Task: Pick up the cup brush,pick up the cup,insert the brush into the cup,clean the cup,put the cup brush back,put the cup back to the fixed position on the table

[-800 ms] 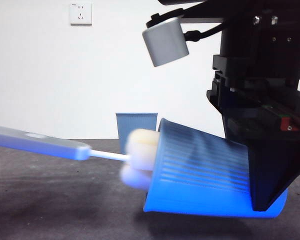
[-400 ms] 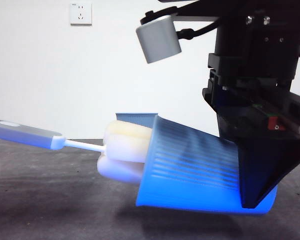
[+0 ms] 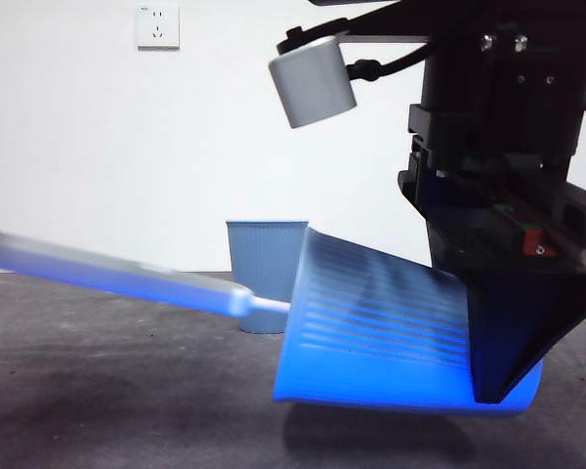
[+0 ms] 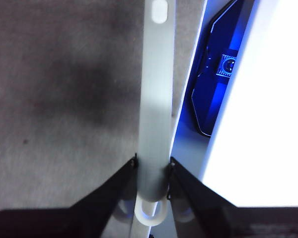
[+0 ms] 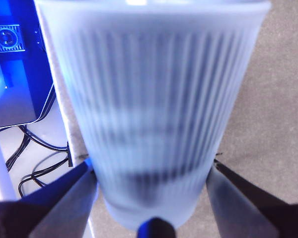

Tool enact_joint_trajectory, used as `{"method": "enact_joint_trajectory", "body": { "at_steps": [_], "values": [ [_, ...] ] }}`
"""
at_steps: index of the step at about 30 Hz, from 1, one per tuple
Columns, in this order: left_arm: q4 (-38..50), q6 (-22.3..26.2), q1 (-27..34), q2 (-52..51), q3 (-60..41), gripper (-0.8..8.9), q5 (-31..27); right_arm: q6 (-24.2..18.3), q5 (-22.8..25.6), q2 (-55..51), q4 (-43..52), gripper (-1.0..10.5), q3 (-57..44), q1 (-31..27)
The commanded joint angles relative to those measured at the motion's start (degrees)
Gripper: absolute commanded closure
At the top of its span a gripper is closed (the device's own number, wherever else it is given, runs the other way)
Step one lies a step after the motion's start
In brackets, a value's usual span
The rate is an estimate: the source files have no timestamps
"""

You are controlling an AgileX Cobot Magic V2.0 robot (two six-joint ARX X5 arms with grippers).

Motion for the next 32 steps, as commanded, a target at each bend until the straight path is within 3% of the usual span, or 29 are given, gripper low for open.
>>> {"method": "enact_joint_trajectory", "body": {
  "at_steps": [1,11,21,25,32],
  "values": [
    [3.5,-1.2,0.2,2.6,0.0,8.22,0.6,0.4,-0.7,0.1,0.9,9.6,0.1,0.2],
    [-1.3,-1.5,0.6,3.2,0.0,8.22,-1.1,0.5,-0.7,0.1,1.6,9.6,0.1,0.2],
    [-9.4,-1.8,4.4,-6.2,0.0,8.22,-1.8,0.5,-0.7,0.1,2.0,9.6,0.1,0.2],
    [-13.6,-3.0,6.5,-9.6,0.0,8.22,-4.7,0.5,-0.7,0.1,2.5,9.6,0.1,0.2],
    [-13.7,-5.0,9.7,-15.4,0.0,8.22,-4.5,1.6,-0.7,0.1,3.0,9.6,0.1,0.2]
  ]
}}
